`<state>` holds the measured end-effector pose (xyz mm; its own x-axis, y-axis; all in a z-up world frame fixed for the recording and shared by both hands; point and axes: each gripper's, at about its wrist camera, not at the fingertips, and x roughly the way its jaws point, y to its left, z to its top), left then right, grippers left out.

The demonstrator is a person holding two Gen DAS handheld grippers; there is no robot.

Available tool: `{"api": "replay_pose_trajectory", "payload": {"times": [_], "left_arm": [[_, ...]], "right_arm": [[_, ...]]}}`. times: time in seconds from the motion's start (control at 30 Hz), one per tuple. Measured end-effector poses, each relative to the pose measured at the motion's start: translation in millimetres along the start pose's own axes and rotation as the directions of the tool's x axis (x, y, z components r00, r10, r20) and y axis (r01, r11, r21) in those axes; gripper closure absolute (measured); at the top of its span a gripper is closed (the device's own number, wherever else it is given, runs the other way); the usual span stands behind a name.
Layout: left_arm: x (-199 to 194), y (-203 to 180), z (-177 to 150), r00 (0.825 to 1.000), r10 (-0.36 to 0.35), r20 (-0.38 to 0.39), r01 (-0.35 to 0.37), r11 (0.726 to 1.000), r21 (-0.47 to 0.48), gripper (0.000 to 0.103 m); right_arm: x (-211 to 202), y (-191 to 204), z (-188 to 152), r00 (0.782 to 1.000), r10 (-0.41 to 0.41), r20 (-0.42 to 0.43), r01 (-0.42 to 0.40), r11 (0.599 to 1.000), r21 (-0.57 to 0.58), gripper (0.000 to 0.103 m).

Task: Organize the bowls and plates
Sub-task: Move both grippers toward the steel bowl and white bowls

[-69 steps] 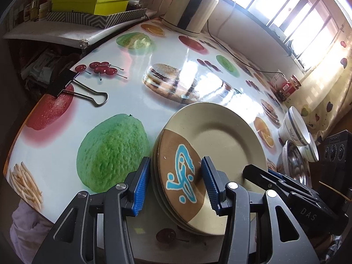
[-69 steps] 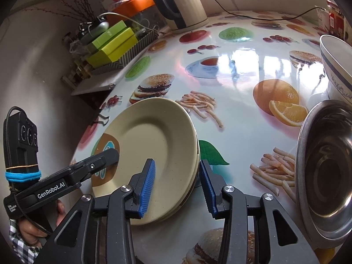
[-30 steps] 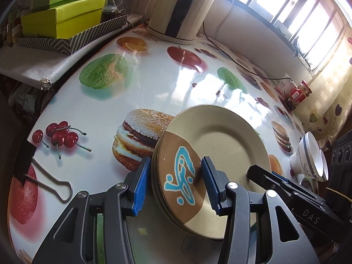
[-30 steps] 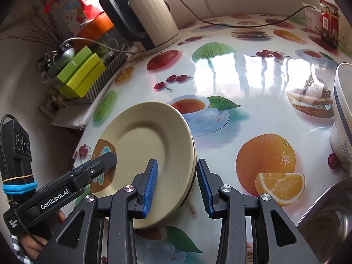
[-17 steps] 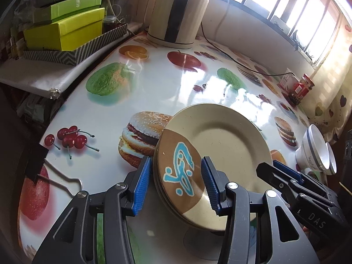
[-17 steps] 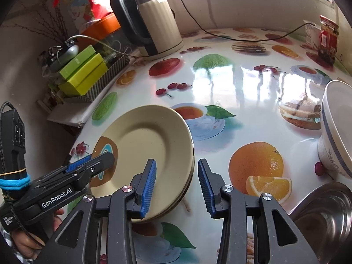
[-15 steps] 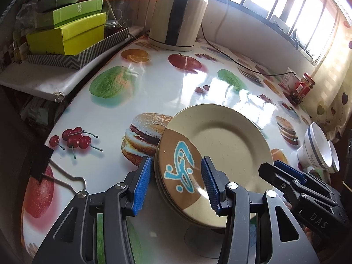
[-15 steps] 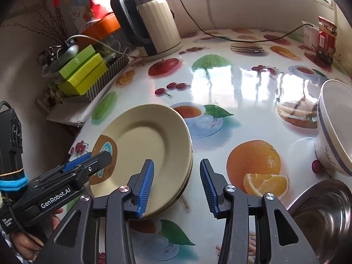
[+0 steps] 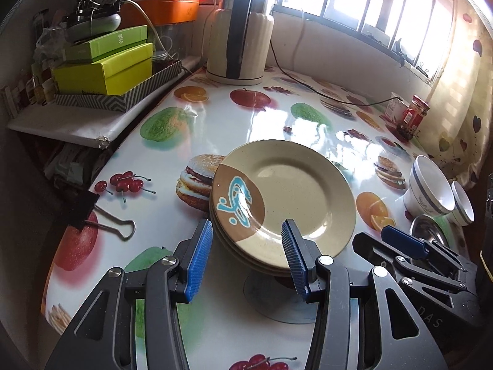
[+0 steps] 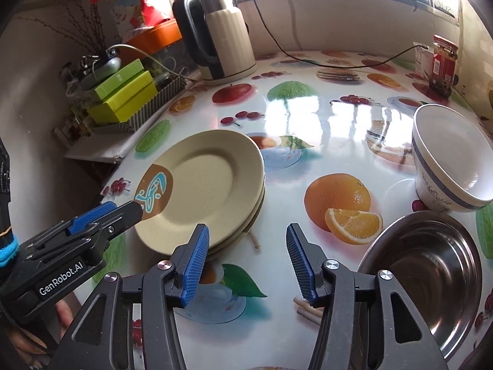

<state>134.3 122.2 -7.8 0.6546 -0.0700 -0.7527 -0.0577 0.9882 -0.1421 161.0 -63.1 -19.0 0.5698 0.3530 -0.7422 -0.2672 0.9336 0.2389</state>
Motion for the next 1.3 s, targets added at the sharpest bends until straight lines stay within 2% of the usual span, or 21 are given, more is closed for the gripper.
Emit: {"api": "replay_pose_trajectory", "payload": {"times": [0.37,0.47,0.8,0.93,1.07,1.3], "left_arm": [[-33,-26,-9,0.998,-0.009,0.058,0.007,0.999,0.05,0.055],[-36,-36,-10,0.997,-0.047,0.055,0.043,0.997,0.067,0.055],[-40,-81,-11,0.996,-0.073,0.057,0.063,0.986,0.154,0.055],[-36,-100,-16,0.995,-0.095,0.042,0.084,0.975,0.206,0.055],[-30,-115,-19,0.989,-0.147,0.011,0.14,0.963,0.231,0.055],[-8,-135,-22,0.968,-0.235,-0.087,0.249,0.942,0.223,0.055]], "right_arm": [[-54,-5,-13,0.995,-0.049,0.086,0.052,0.998,-0.027,0.044],[-69,-10,-15,0.991,-0.071,0.117,0.075,0.997,-0.031,0.044],[-107,-44,-24,0.969,-0.177,0.174,0.176,0.984,0.025,0.044],[-118,-62,-29,0.957,-0.221,0.188,0.214,0.975,0.052,0.044],[-125,-82,-34,0.947,-0.263,0.183,0.247,0.963,0.105,0.044],[-127,-117,-50,0.936,-0.321,0.142,0.297,0.94,0.171,0.044]]}}
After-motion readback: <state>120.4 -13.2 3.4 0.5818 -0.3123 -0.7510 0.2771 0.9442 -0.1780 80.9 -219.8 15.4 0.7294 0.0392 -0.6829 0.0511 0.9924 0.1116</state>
